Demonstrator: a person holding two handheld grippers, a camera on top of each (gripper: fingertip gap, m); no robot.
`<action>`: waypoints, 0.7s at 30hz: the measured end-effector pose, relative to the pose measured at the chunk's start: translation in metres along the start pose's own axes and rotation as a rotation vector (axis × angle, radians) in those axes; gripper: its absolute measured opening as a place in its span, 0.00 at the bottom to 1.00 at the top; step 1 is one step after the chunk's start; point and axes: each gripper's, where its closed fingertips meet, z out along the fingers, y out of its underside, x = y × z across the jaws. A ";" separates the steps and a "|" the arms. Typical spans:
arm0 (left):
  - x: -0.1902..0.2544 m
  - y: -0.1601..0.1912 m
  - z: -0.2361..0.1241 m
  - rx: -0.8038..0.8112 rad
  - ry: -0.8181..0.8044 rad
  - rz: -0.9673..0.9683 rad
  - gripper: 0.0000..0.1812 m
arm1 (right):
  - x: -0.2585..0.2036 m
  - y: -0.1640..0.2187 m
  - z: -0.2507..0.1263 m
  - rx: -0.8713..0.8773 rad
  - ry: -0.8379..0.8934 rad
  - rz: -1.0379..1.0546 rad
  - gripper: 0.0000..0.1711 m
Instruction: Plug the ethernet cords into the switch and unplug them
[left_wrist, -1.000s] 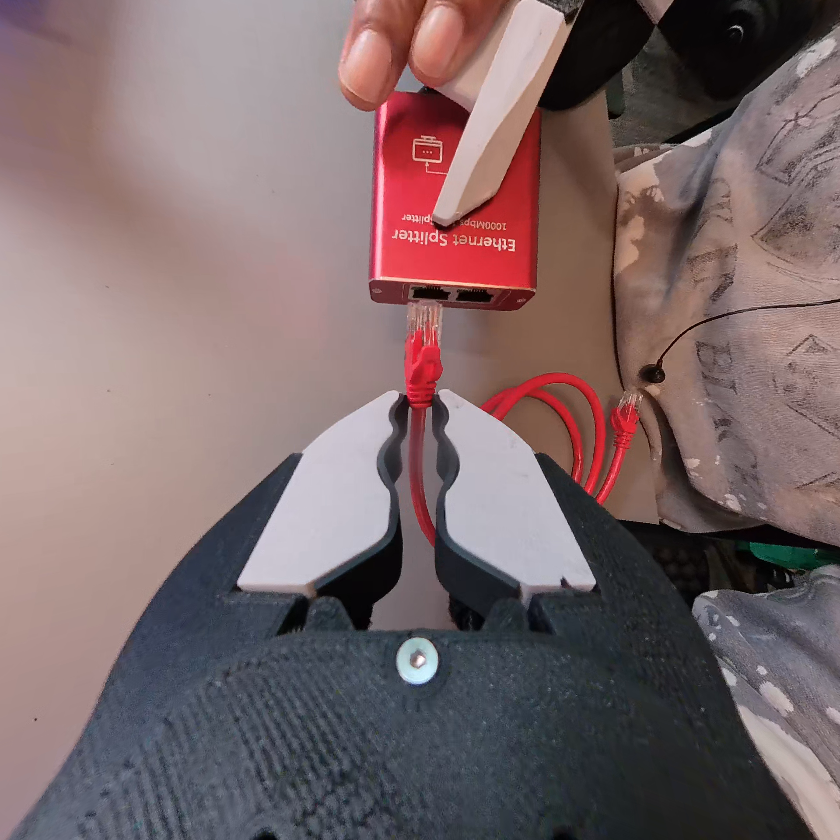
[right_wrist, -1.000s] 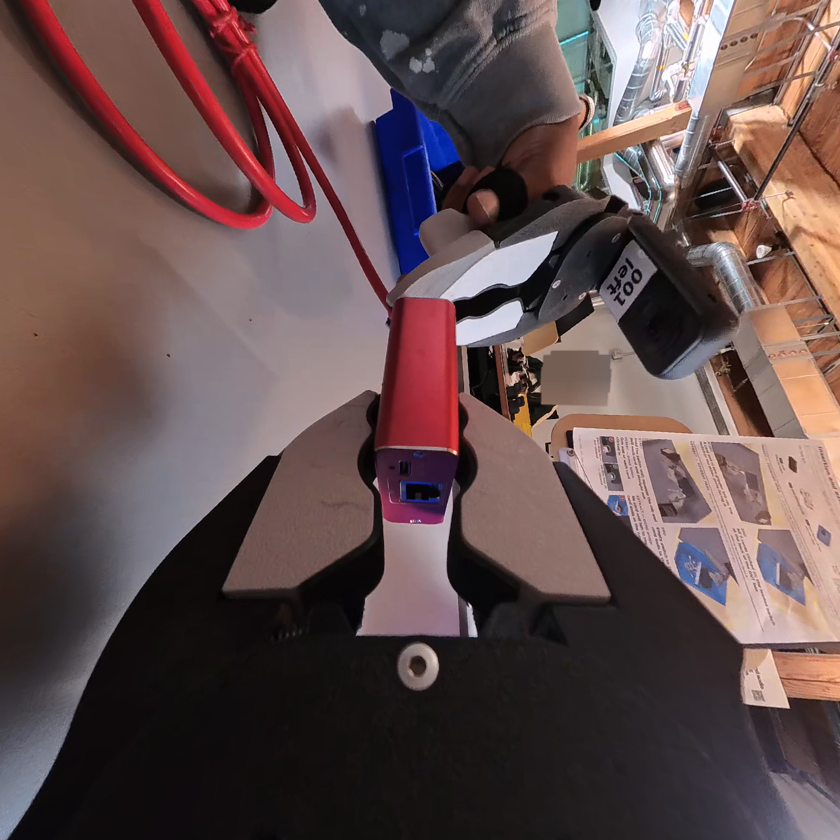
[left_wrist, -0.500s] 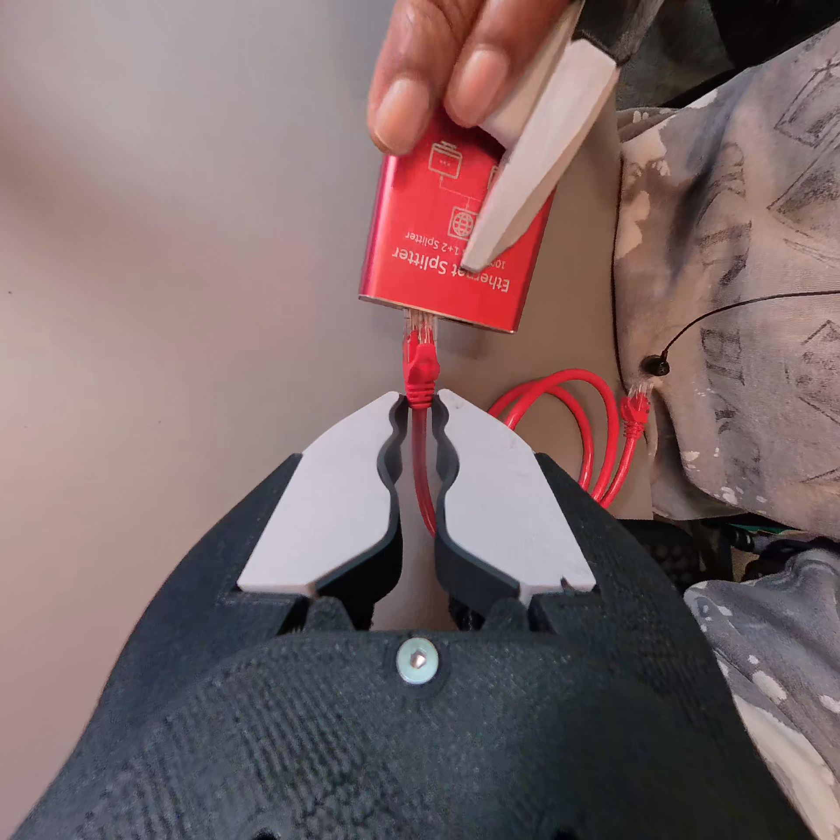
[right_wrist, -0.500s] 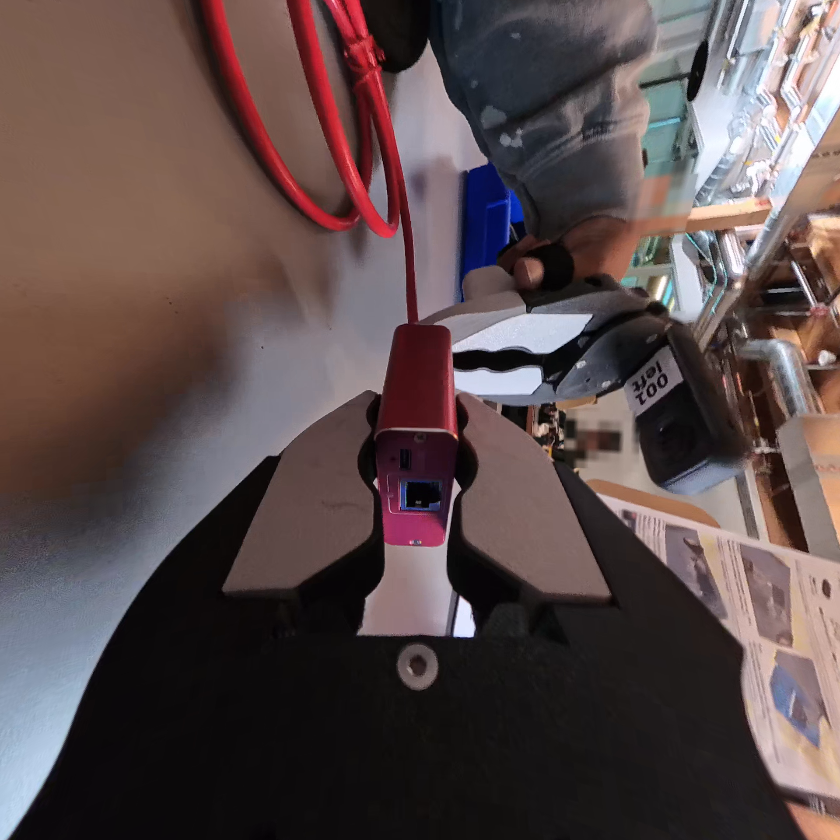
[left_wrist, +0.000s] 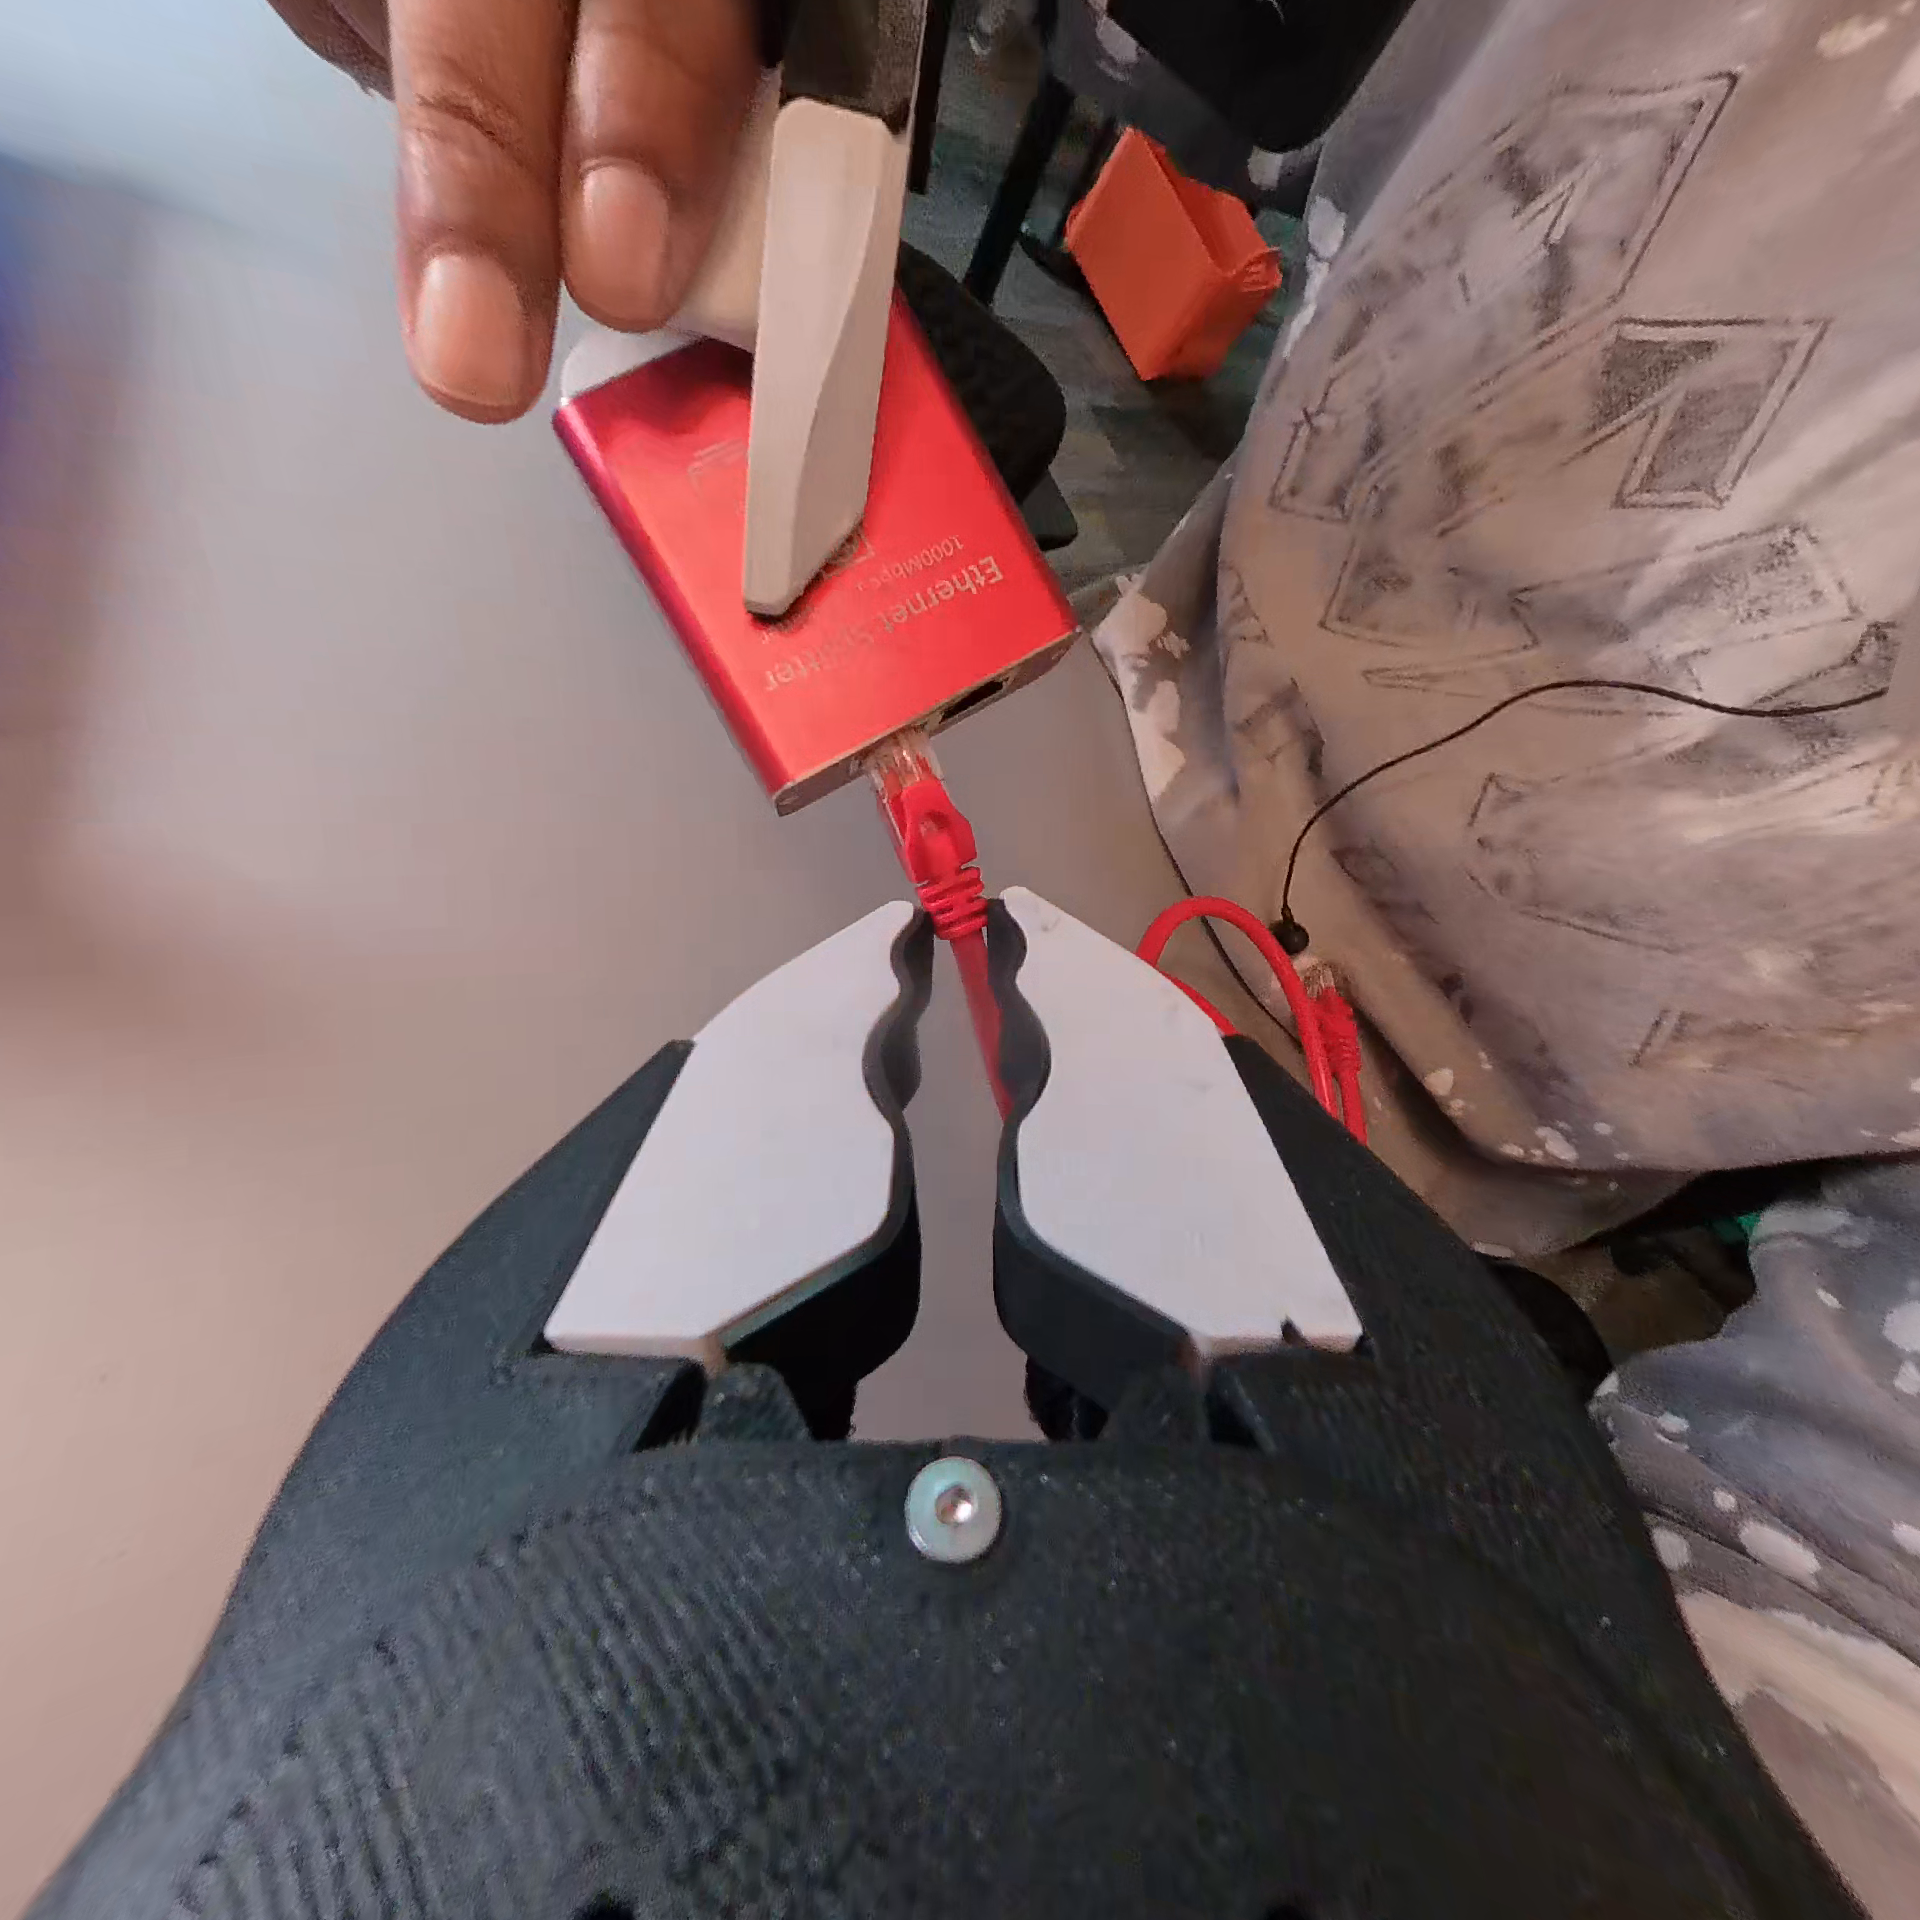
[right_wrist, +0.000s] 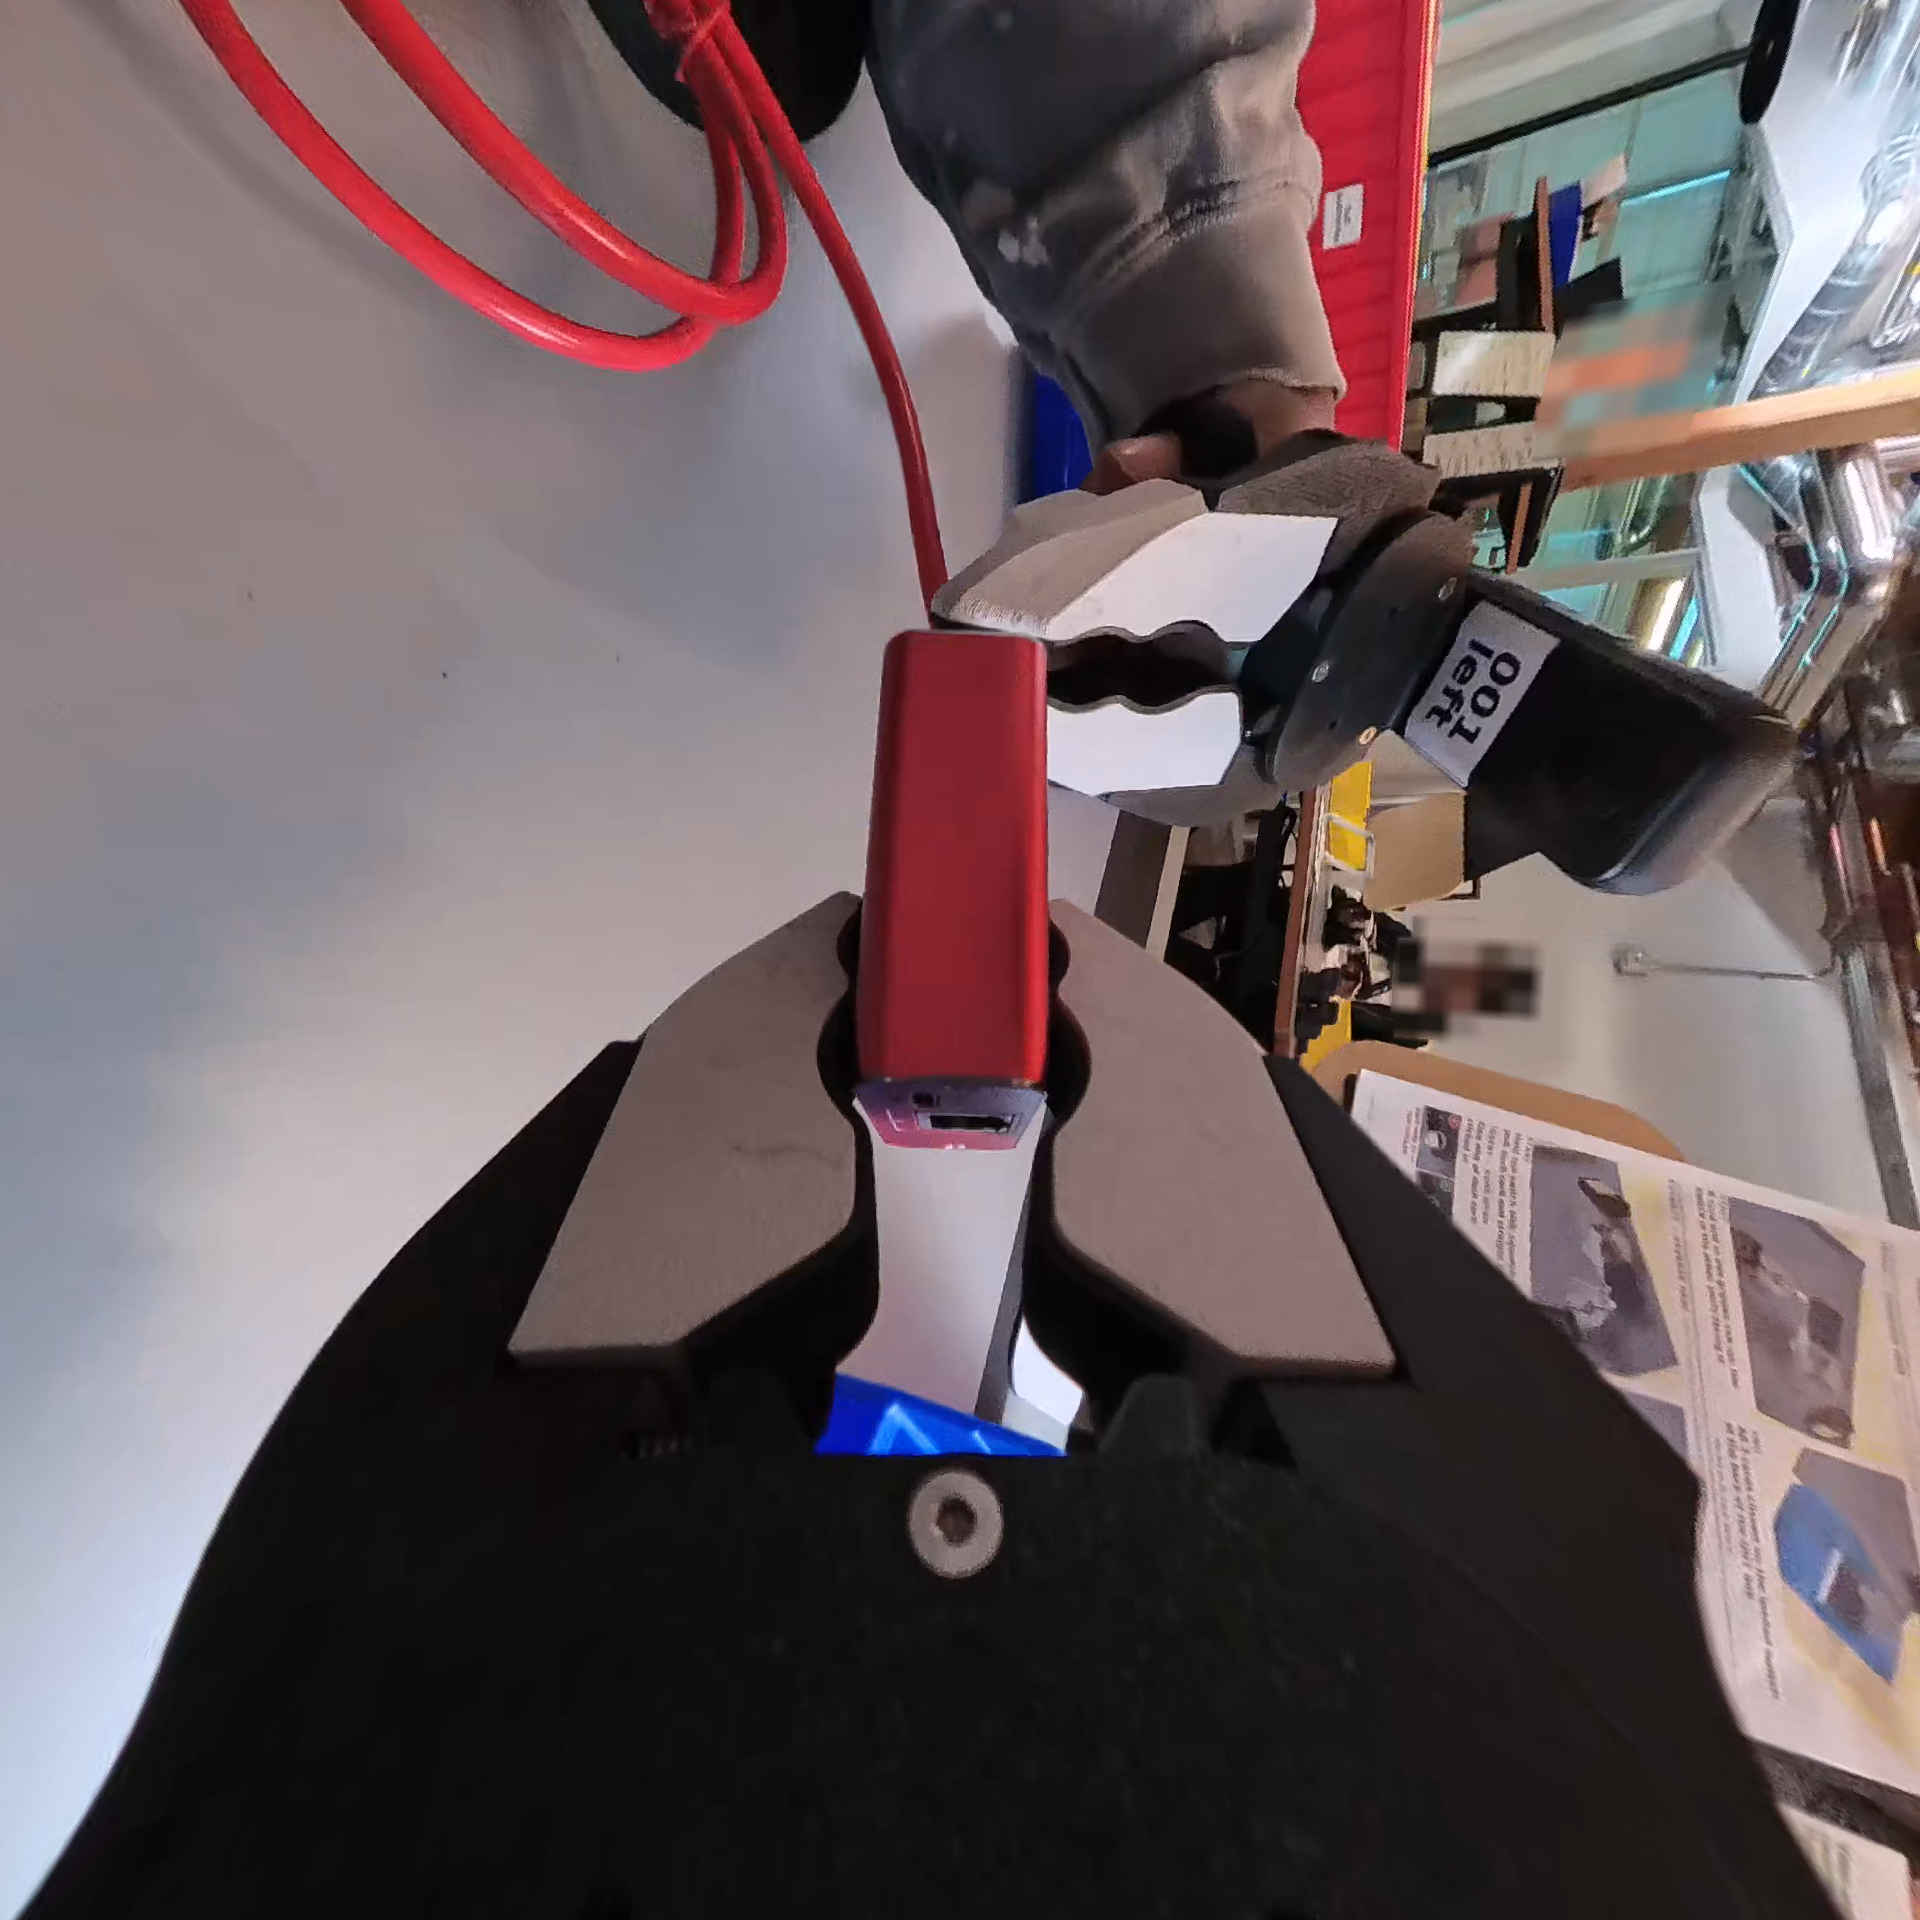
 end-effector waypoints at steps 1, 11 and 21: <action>-0.002 -0.001 0.000 0.005 -0.015 -0.001 0.06 | 0.000 0.000 -0.001 -0.011 -0.001 -0.016 0.17; -0.003 0.001 0.009 -0.029 -0.034 0.070 0.05 | -0.005 -0.009 -0.002 0.009 -0.074 -0.171 0.17; -0.005 -0.015 0.006 0.057 -0.070 0.115 0.05 | 0.003 -0.012 -0.011 0.034 -0.093 -0.108 0.17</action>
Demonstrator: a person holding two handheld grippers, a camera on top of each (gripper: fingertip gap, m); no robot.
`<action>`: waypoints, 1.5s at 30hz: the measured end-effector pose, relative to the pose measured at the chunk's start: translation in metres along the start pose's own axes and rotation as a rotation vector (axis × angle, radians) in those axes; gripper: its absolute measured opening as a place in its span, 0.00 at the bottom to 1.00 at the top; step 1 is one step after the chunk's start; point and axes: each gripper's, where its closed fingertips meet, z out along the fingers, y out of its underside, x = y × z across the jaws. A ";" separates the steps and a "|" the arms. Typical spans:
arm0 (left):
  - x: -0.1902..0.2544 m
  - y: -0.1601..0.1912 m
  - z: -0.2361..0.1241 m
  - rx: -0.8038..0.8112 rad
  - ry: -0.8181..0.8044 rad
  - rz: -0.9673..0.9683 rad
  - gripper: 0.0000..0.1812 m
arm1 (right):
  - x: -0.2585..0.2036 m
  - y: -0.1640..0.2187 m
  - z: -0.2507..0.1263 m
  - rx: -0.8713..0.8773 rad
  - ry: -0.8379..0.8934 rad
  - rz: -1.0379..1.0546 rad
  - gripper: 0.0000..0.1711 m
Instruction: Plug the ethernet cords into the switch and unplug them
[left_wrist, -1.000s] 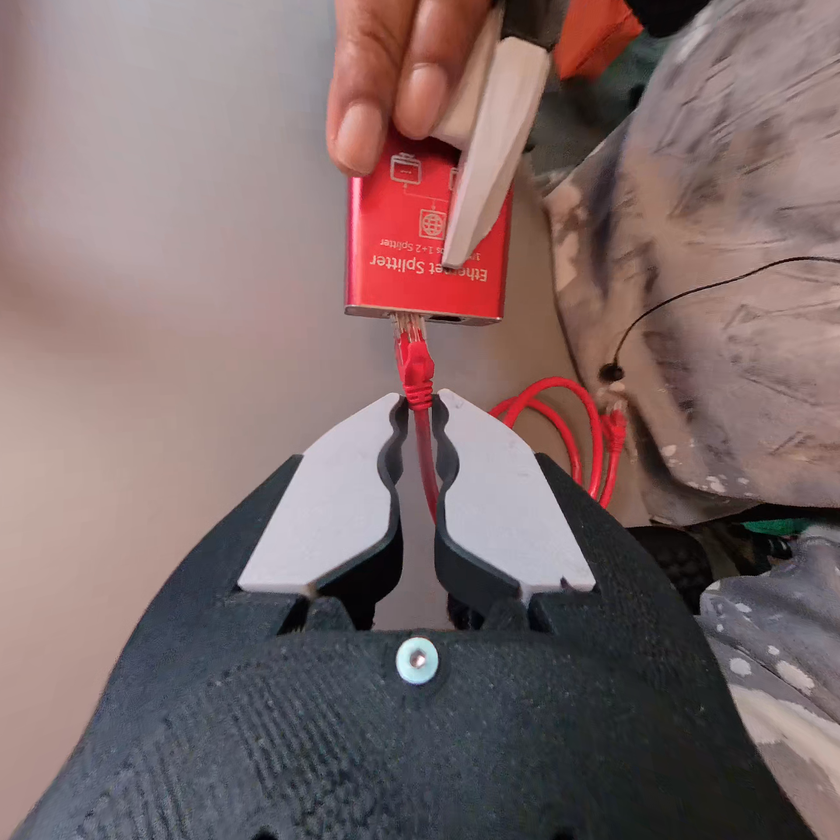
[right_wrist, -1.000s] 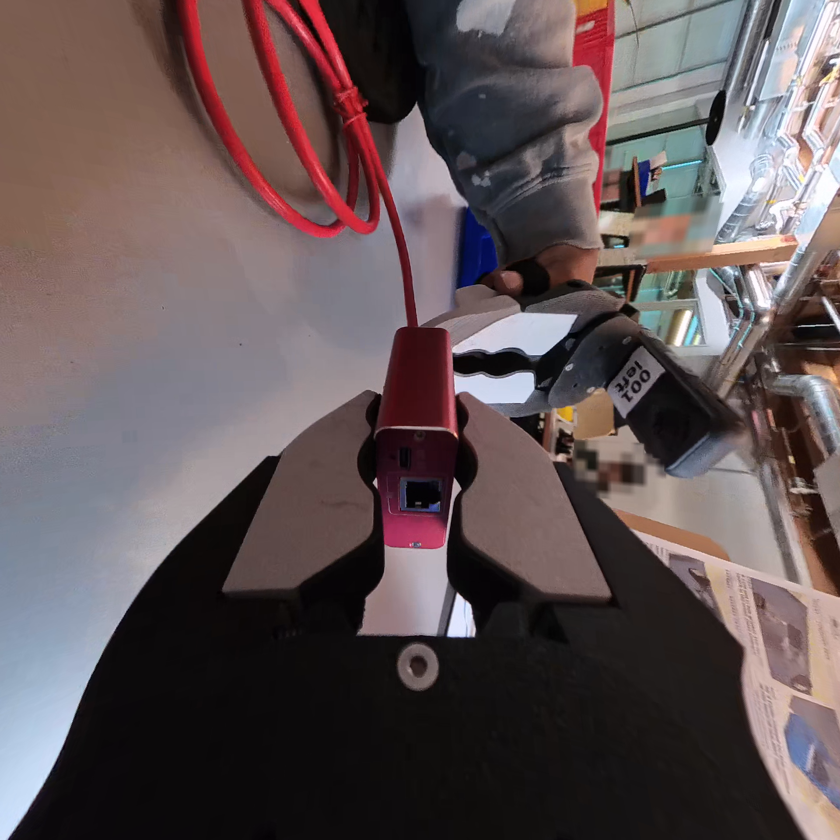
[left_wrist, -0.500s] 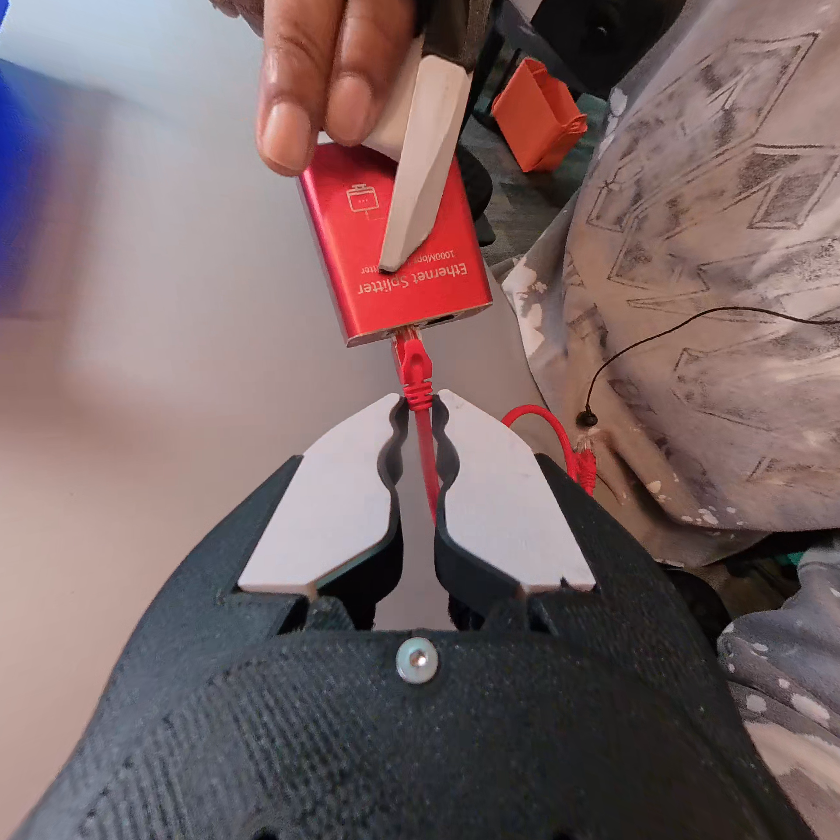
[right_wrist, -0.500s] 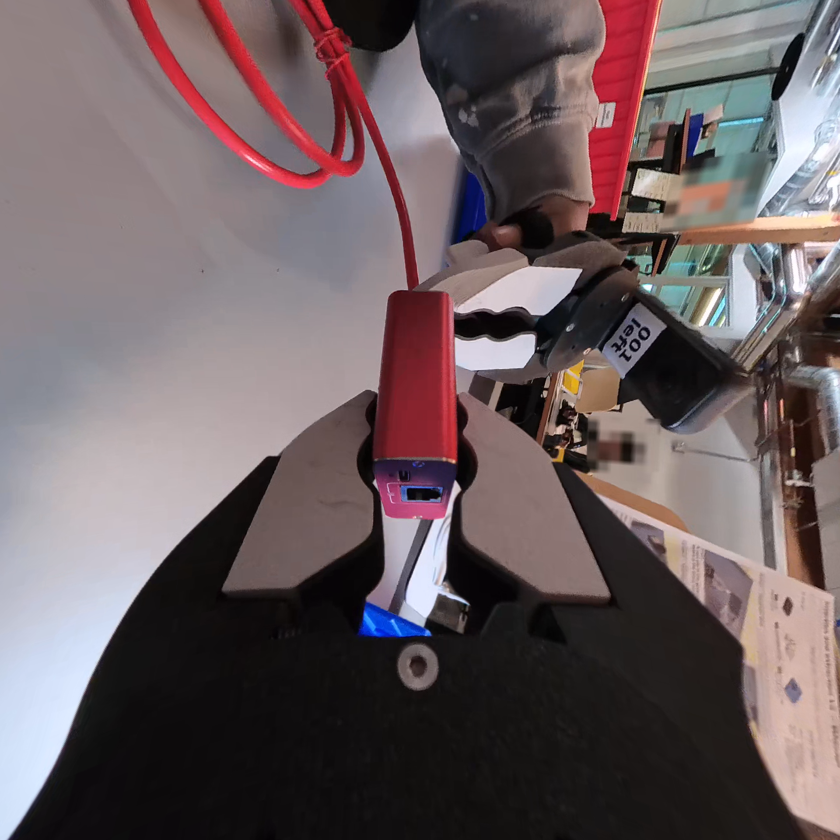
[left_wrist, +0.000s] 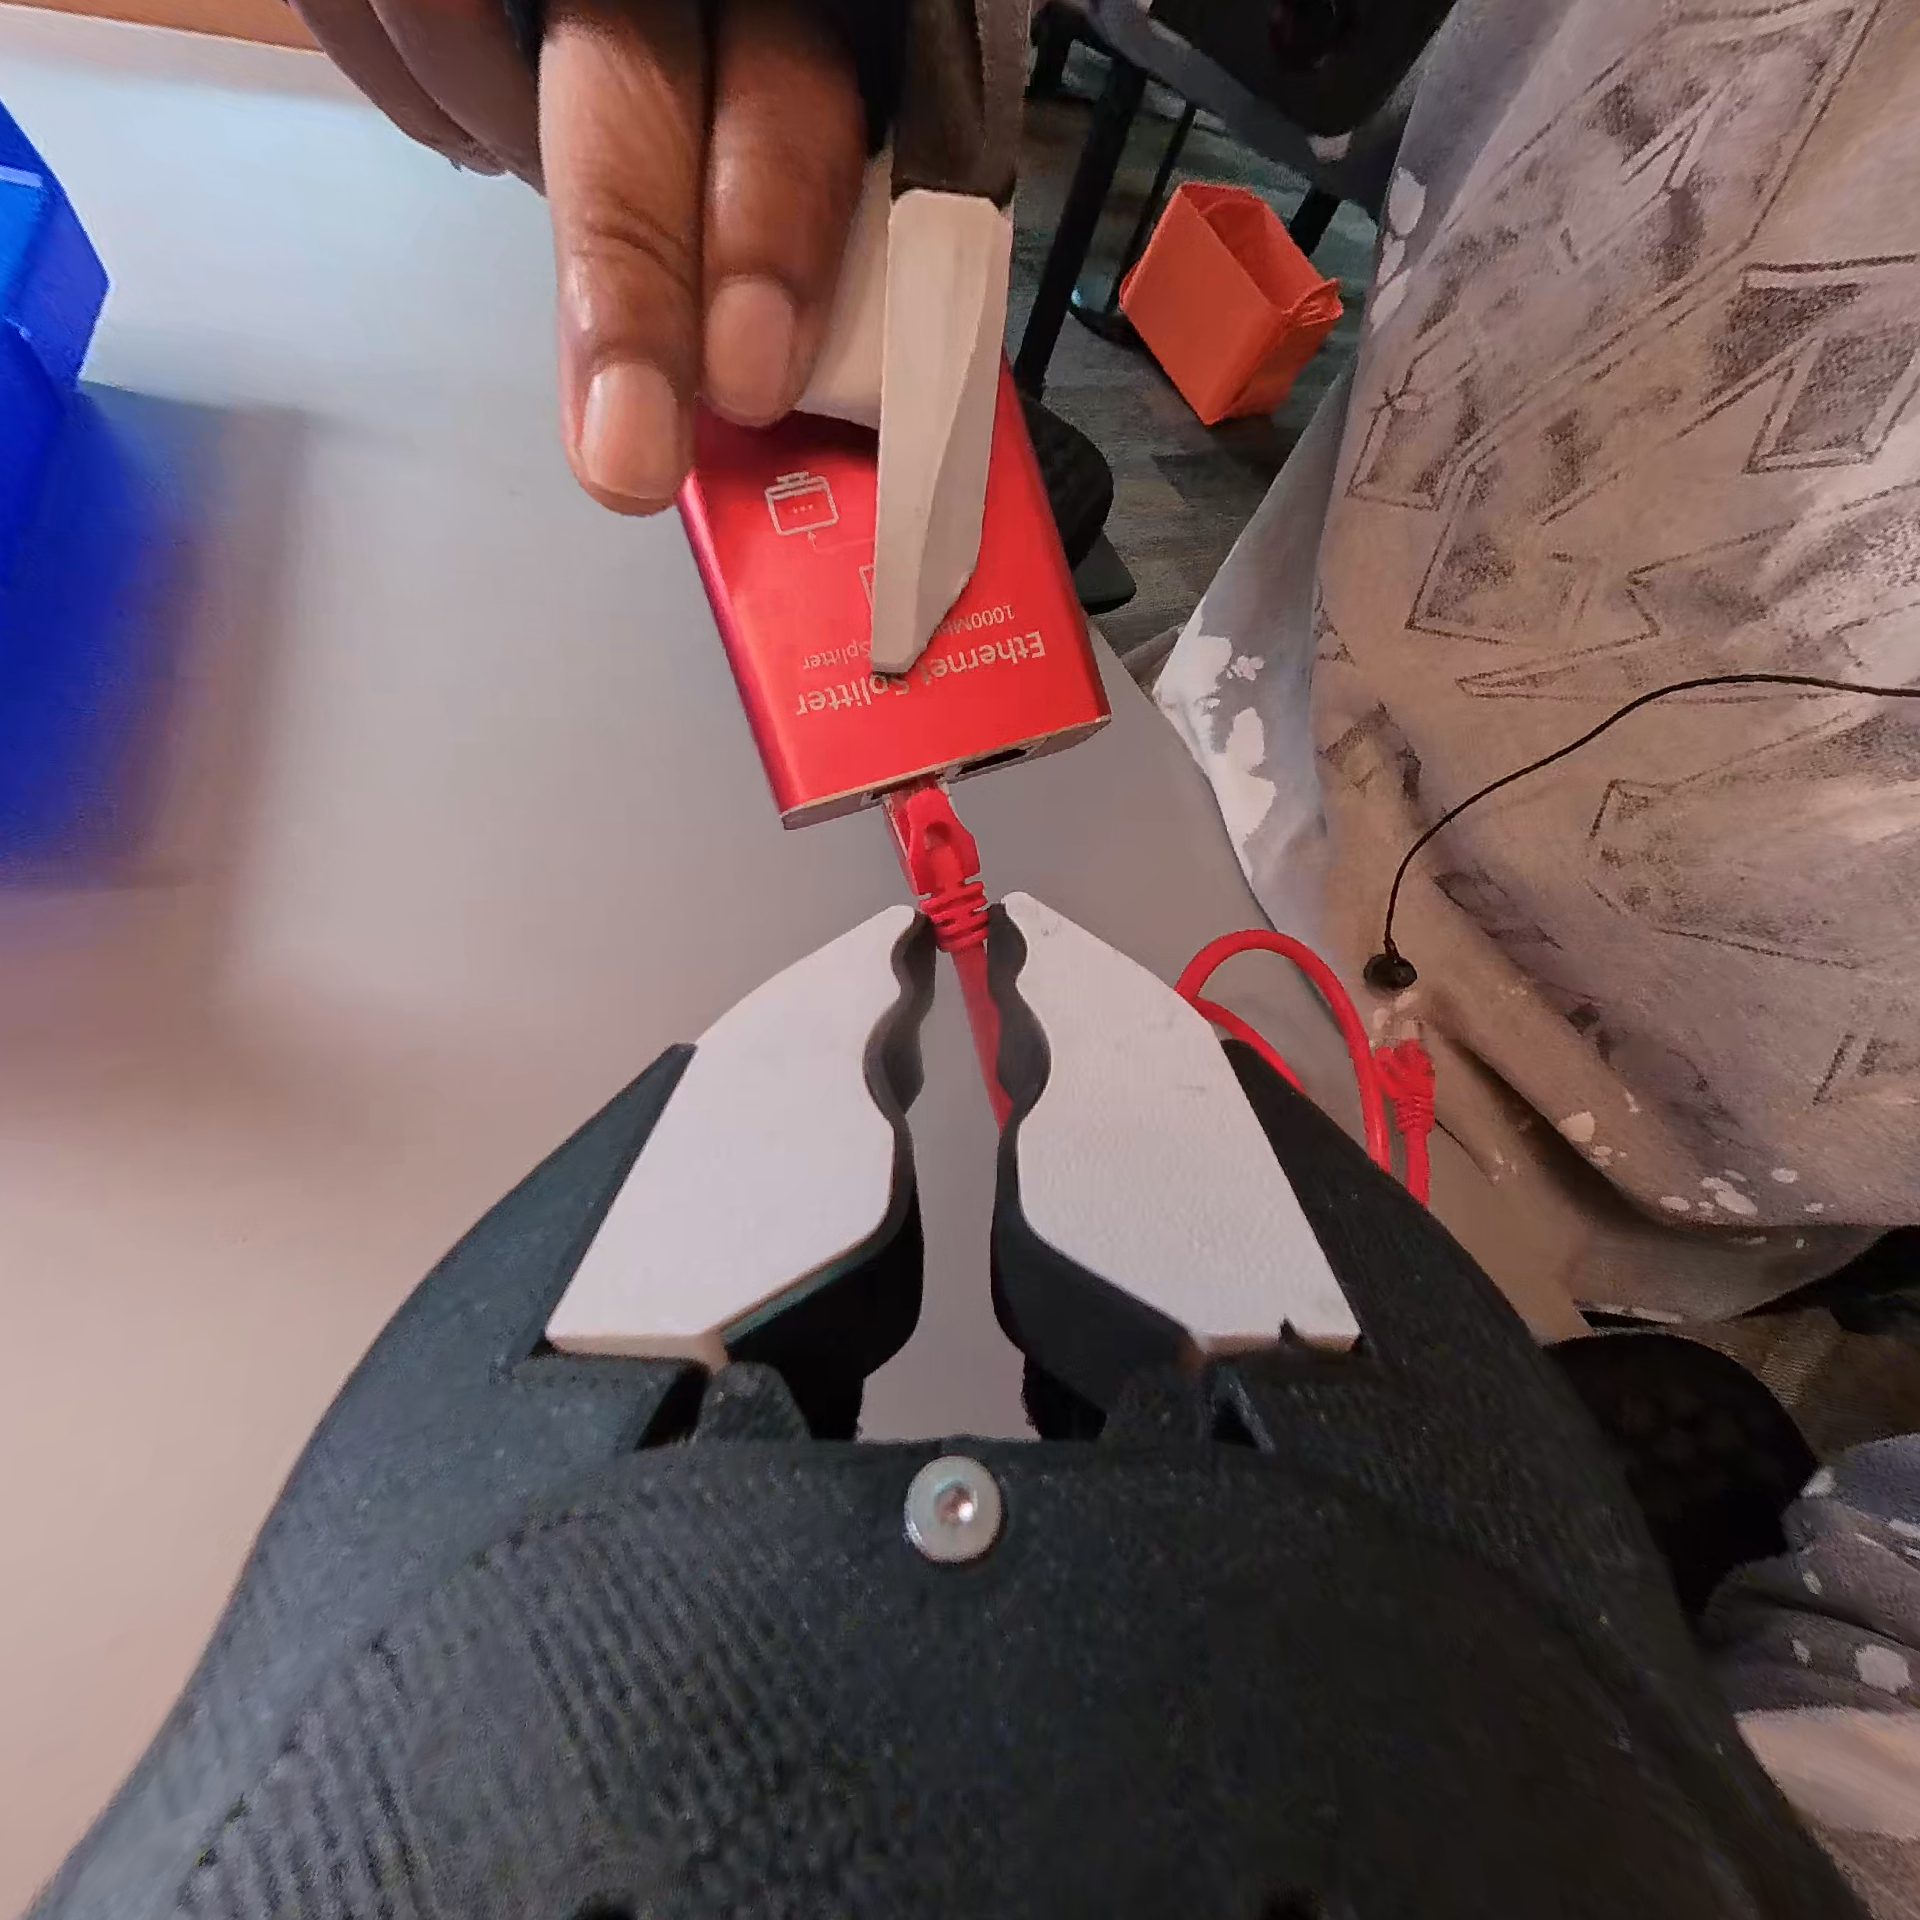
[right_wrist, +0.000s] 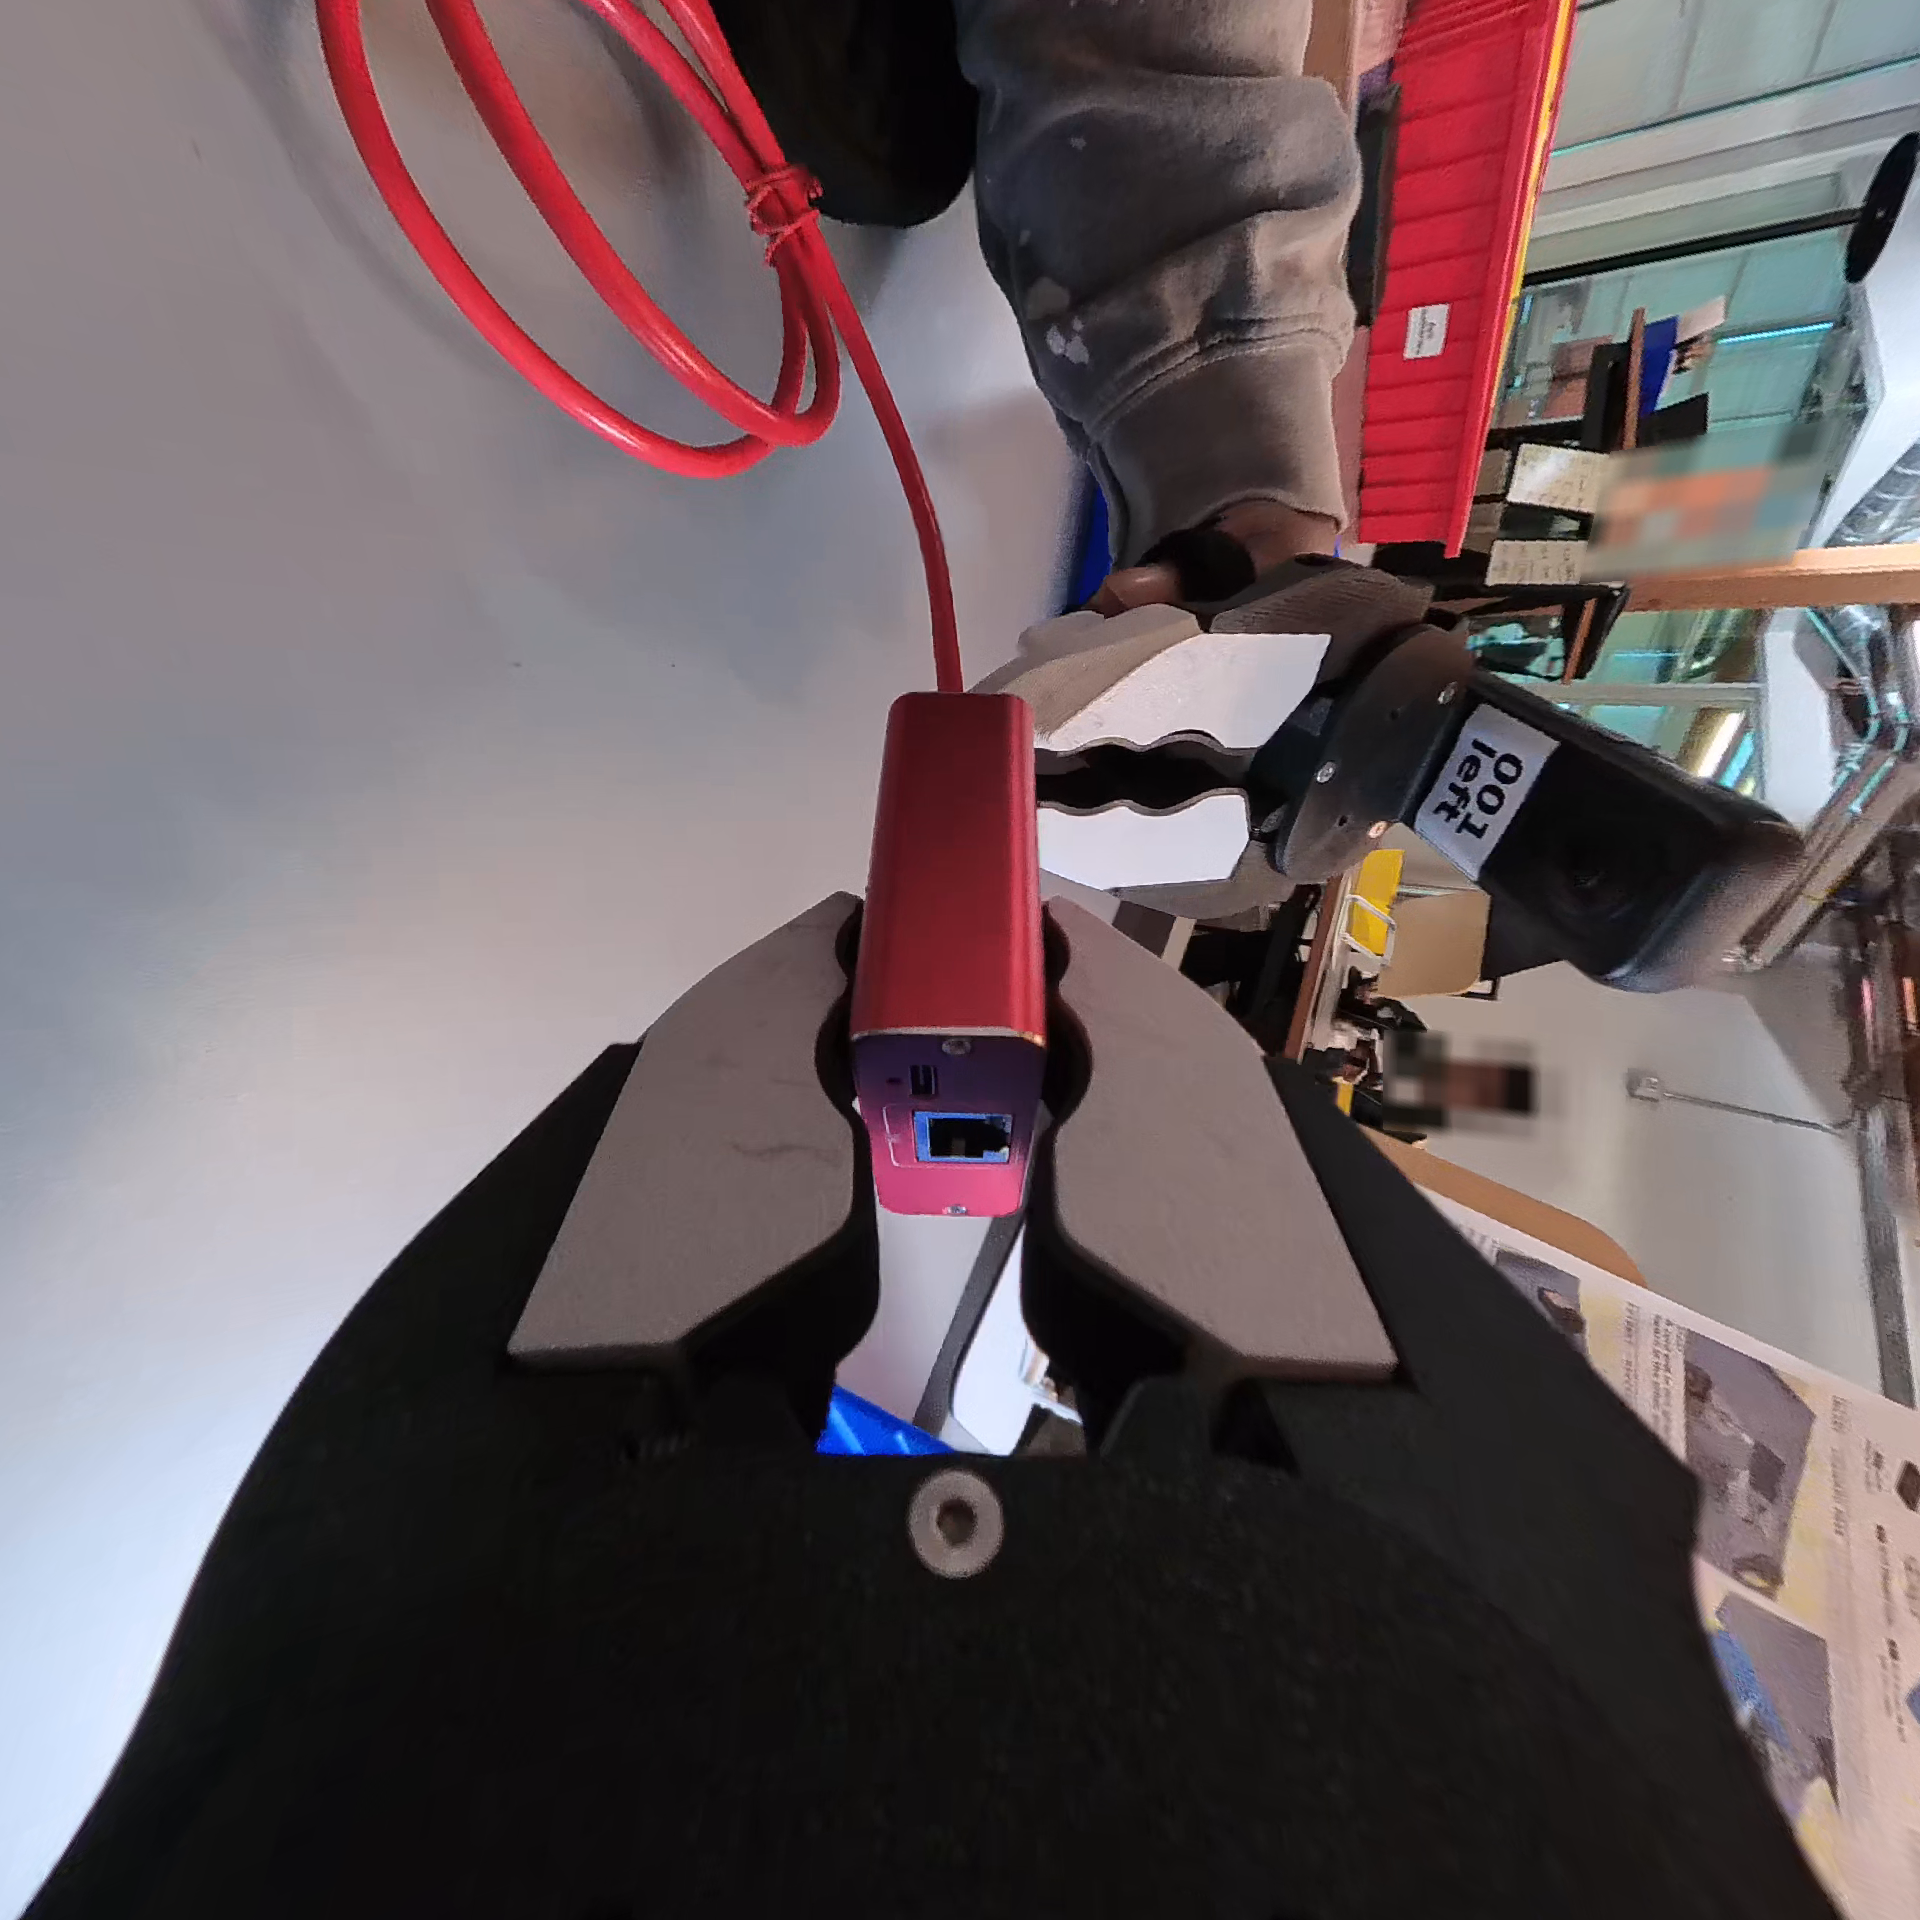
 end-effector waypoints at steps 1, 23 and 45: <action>0.000 -0.001 0.001 0.002 -0.002 0.000 0.05 | 0.000 0.001 -0.002 -0.005 -0.008 -0.003 0.17; -0.001 -0.056 -0.022 0.025 -0.680 0.301 0.27 | 0.041 0.006 -0.013 0.048 0.305 0.366 0.17; -0.021 -0.052 -0.020 0.150 -0.845 0.390 0.16 | 0.069 -0.012 0.000 0.413 0.230 0.876 0.17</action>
